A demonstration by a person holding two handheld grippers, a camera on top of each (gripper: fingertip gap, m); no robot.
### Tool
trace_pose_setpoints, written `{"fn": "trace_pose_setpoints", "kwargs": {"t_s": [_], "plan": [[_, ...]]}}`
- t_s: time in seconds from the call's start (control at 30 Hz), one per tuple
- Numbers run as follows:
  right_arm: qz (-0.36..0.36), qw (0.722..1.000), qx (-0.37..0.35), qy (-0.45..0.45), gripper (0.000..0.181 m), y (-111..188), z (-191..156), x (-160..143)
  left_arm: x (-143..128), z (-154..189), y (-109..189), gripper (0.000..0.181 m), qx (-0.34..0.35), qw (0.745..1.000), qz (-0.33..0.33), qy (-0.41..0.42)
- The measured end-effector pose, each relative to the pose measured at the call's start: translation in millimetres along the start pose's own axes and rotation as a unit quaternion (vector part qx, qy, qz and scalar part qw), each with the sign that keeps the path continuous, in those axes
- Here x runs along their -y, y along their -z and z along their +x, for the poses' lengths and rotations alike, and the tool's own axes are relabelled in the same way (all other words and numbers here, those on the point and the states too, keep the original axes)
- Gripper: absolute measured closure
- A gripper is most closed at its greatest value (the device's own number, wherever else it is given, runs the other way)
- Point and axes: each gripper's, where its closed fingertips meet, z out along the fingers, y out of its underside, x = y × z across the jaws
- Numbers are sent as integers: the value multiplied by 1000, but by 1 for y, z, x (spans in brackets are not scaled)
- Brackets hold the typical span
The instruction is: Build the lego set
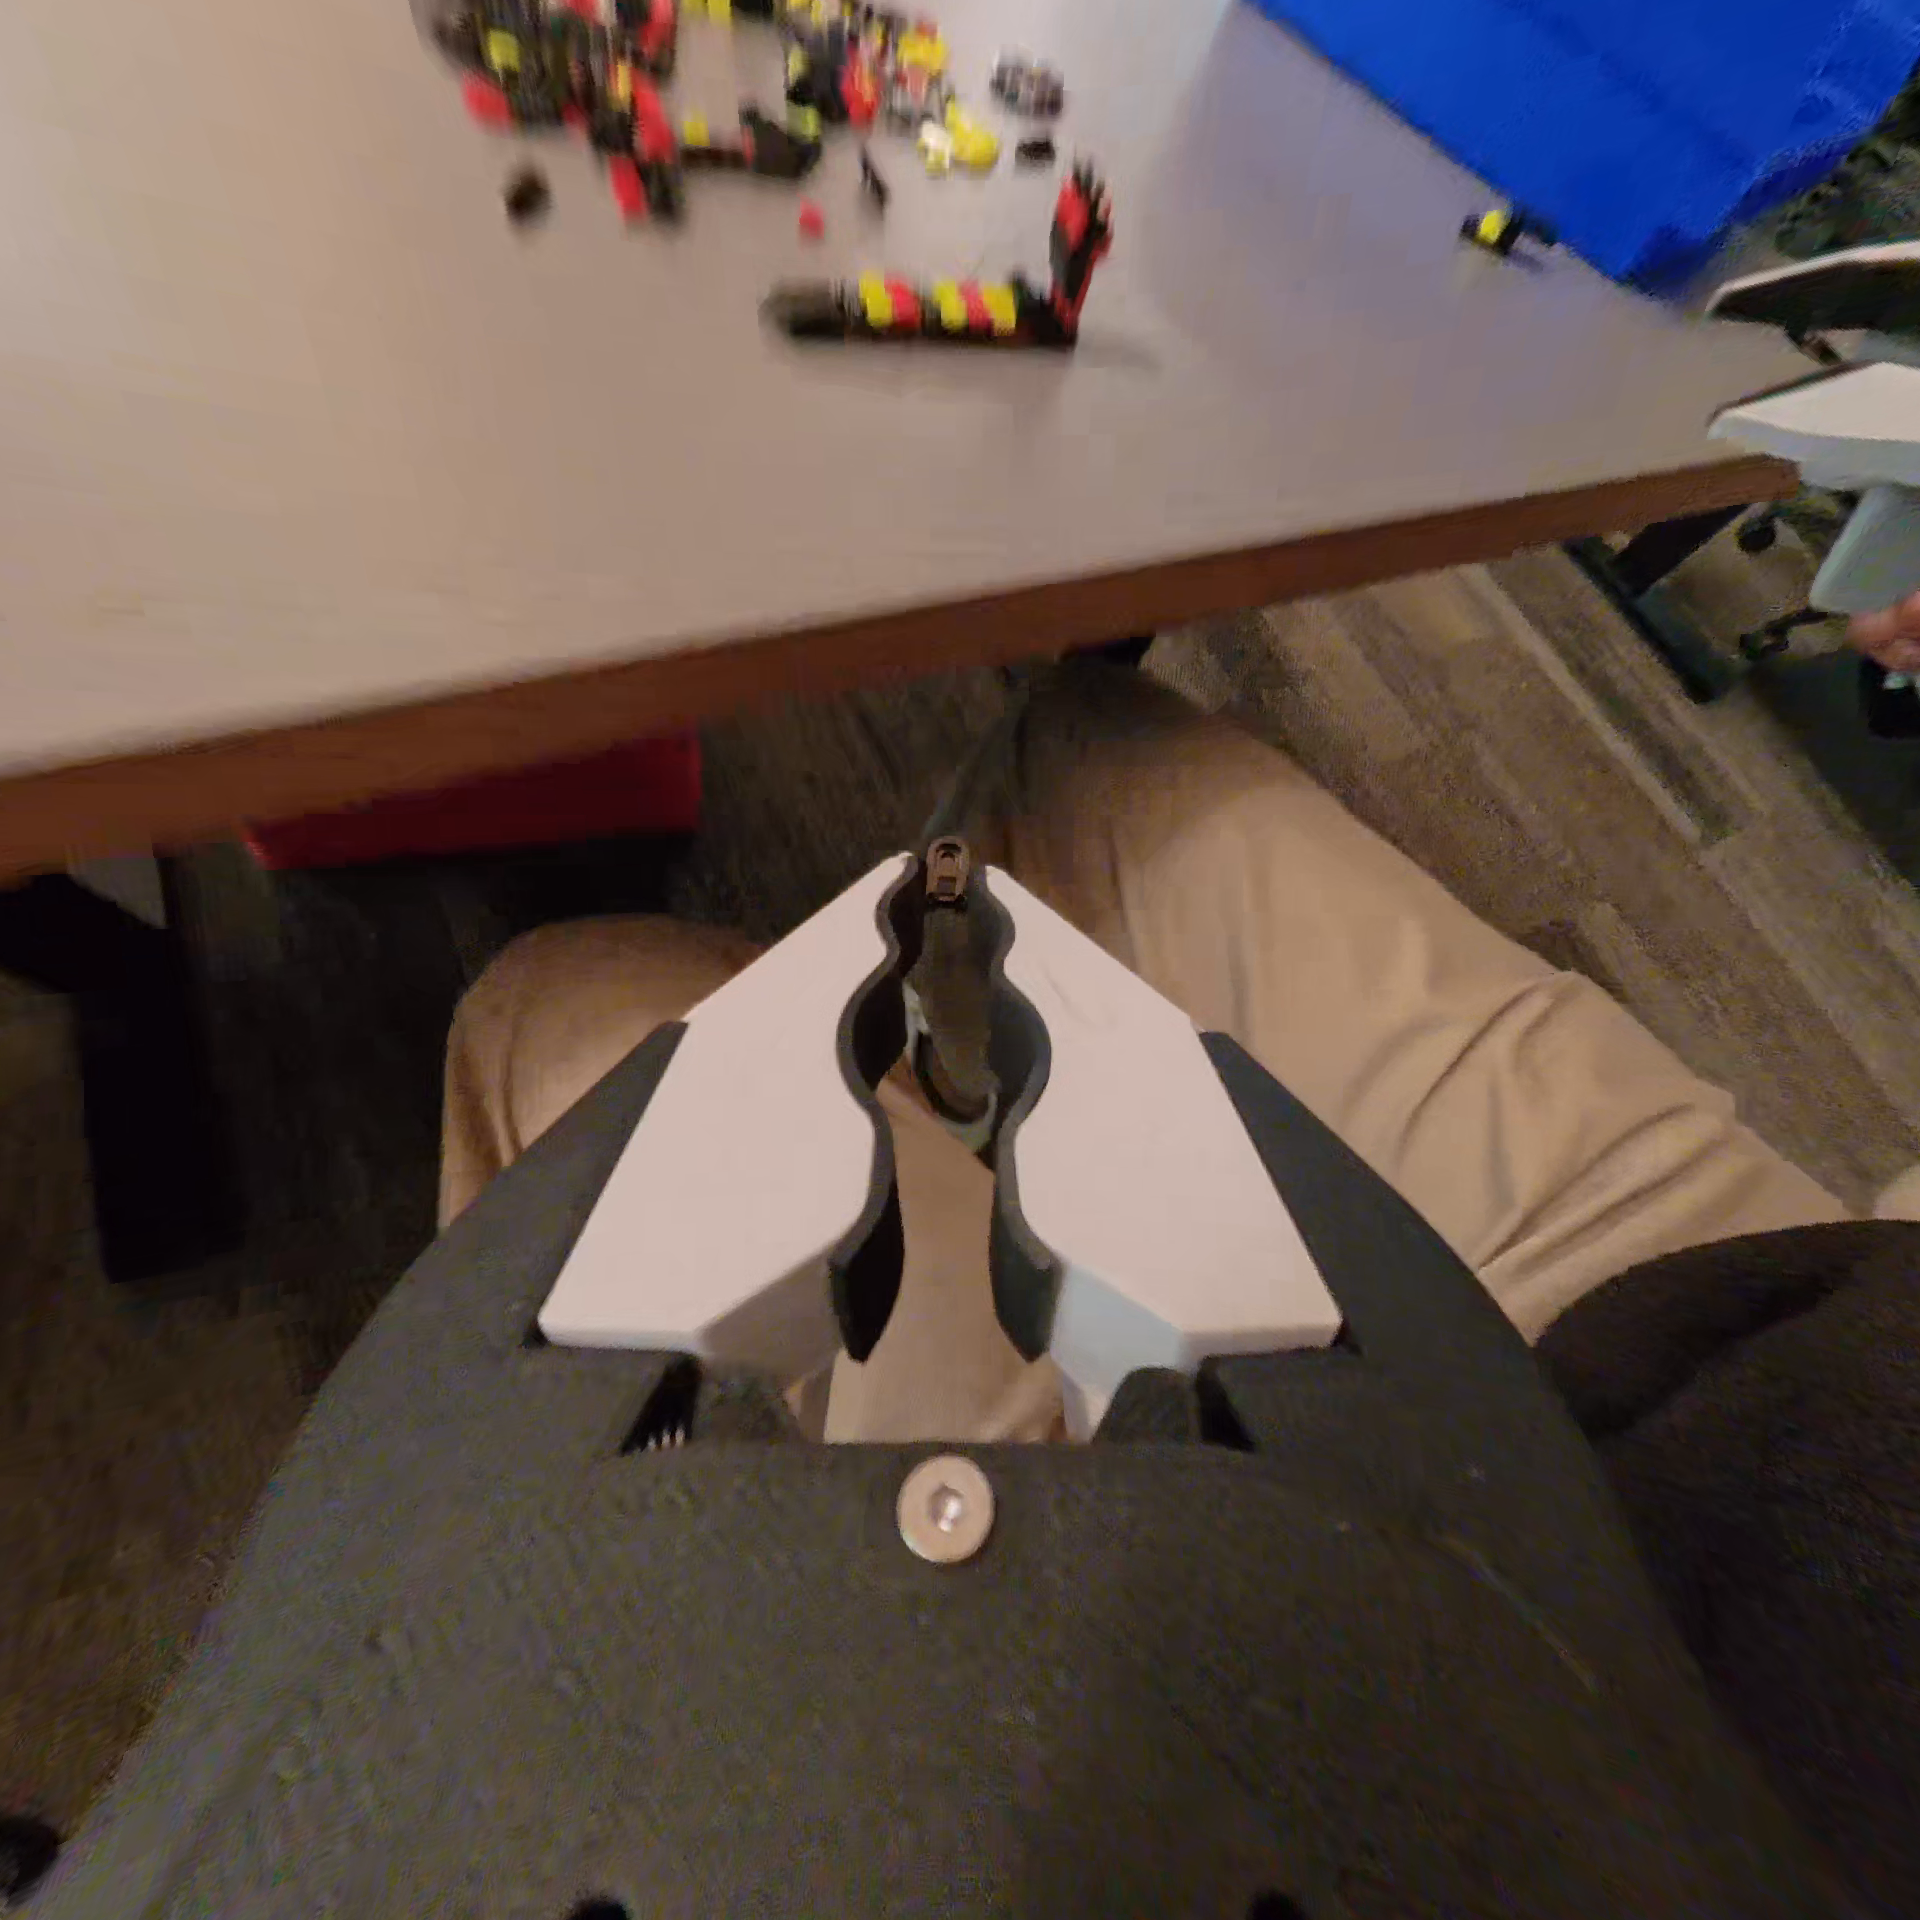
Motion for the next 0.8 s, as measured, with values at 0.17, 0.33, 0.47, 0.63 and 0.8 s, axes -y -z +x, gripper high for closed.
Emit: {"fn": "trace_pose_setpoints", "kwargs": {"t_s": [0.17, 0.33, 0.47, 0.63, 0.8], "plan": [[54, 998, 36, 24, 139, -58, 2, 41, 68, -16, -19, 173, 5, 997, 51, -56], [40, 995, 52, 69, 145, -104, 9, 45, 114, -20, -38, 173, -44, 991, 110, -65], [34, 996, 51, 71, 149, -126, 23, 47, 133, -21, -58, 174, -81, 988, 122, -42], [36, 998, 43, 27, 153, -135, 41, 48, 133, -33, -75, 174, -66, 990, 110, -58], [55, 997, 45, -3, 158, -121, 43, 55, 131, -31, -64, 174, -51, 990, 120, -60]]}}
